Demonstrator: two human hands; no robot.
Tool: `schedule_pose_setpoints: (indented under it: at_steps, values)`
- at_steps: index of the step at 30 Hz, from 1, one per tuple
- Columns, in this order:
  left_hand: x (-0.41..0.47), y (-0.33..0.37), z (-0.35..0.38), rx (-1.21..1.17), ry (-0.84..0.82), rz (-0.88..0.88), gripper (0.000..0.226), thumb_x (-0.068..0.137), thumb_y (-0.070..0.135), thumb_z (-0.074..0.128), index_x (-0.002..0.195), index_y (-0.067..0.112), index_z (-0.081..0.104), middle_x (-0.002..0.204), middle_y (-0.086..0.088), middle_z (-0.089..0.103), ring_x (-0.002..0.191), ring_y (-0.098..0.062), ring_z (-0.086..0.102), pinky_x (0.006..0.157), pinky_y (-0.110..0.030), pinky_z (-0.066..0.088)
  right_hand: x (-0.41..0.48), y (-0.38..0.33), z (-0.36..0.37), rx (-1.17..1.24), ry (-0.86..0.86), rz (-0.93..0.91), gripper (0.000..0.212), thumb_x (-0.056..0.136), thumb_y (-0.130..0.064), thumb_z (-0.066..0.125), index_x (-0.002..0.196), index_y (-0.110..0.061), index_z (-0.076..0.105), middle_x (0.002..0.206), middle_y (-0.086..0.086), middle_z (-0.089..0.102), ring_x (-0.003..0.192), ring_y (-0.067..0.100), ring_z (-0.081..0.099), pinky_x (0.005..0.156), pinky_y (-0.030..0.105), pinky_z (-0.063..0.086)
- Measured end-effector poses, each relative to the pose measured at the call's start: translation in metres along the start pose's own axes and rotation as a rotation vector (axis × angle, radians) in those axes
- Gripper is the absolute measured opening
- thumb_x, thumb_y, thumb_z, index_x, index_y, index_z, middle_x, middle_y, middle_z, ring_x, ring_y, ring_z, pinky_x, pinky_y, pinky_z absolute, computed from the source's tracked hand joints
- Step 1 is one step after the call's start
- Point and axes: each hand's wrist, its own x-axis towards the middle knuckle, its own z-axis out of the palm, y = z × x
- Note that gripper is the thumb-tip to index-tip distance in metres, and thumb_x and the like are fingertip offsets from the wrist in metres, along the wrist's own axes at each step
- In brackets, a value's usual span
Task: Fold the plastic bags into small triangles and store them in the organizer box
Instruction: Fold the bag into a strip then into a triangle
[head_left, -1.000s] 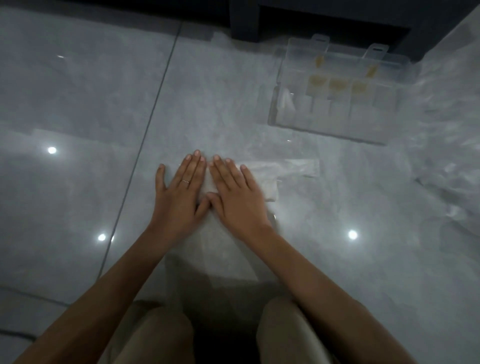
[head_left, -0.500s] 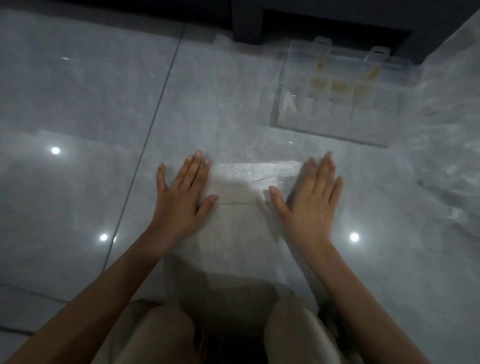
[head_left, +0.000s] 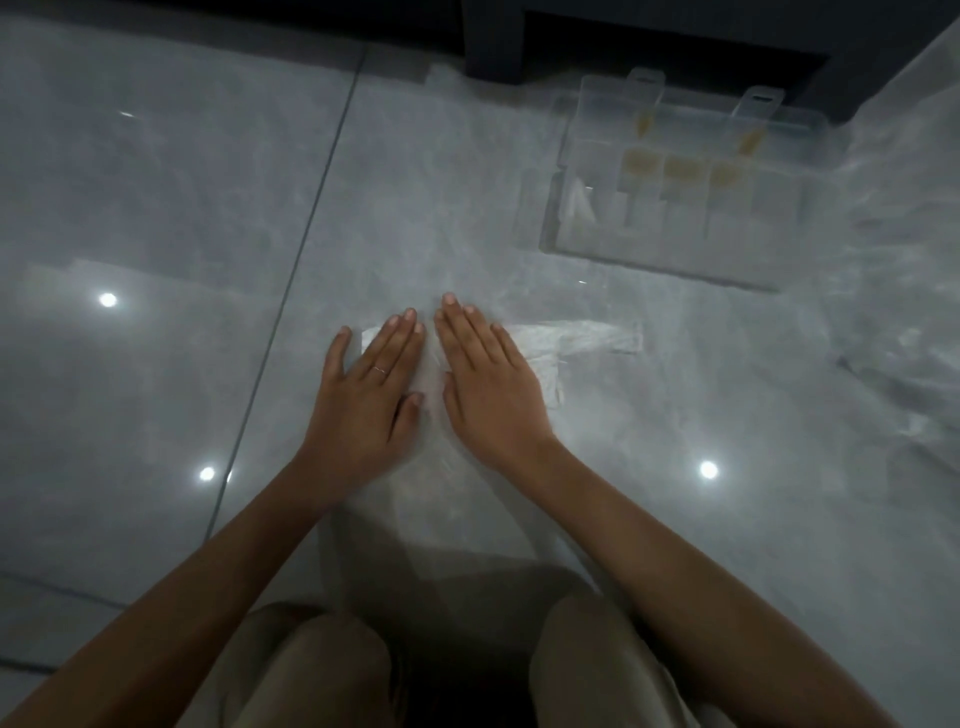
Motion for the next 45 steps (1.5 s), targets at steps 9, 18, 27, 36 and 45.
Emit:
schedule_pose_setpoints:
  at_steps: [9,18,27,36,45]
  values:
    - [-0.004,-0.013,-0.004,0.035,-0.039,-0.057,0.080,0.091,0.059,0.028,0.153,0.008,0.019,0.160,-0.008,0.016,0.147,-0.018,0.016,0.117,-0.055,0.007,-0.046,0.080,-0.031,-0.079,-0.025,0.355,0.088,0.089,-0.068,0.021,0.154,-0.011,0.010,0.162,0.008,0.009,0.149,0.022,0.011,0.118,0.030,-0.002]
    - [0.002,-0.006,-0.026,0.031,0.181,0.294,0.040,0.079,0.034,0.055,0.108,0.009,0.069,0.130,-0.006,0.061,0.124,-0.016,0.049,0.113,-0.048,0.016,-0.040,0.064,-0.058,0.126,0.198,0.020,0.065,0.086,-0.046,0.054,0.136,-0.005,0.046,0.146,0.023,0.039,0.138,0.035,0.033,0.115,0.042,0.023]
    - [0.006,0.010,-0.016,0.022,0.278,0.294,0.013,0.074,0.007,0.061,0.082,0.006,0.070,0.090,-0.007,0.070,0.082,-0.024,0.068,0.104,-0.047,0.036,-0.028,0.030,-0.039,0.088,0.124,-0.112,0.054,0.076,-0.054,0.053,0.113,-0.016,0.064,0.113,0.000,0.061,0.099,0.020,0.061,0.105,0.047,0.031]
    - [0.011,0.017,-0.031,-0.389,0.098,0.034,0.018,0.076,0.020,0.049,0.081,0.007,0.061,0.079,-0.005,0.063,0.070,-0.026,0.060,0.071,-0.036,0.046,-0.030,0.043,-0.029,0.171,0.147,-0.088,0.034,0.078,-0.026,0.055,0.107,-0.015,0.067,0.108,0.001,0.064,0.096,0.022,0.059,0.091,0.033,0.033]
    - [0.004,-0.006,-0.028,-0.287,0.042,0.110,0.035,0.079,0.017,0.046,0.106,0.004,0.064,0.118,-0.009,0.061,0.106,-0.017,0.052,0.086,-0.024,0.040,-0.027,0.046,-0.032,0.325,0.176,0.010,0.020,0.083,-0.023,0.053,0.085,-0.017,0.072,0.102,-0.007,0.071,0.093,0.017,0.065,0.091,0.029,0.035]
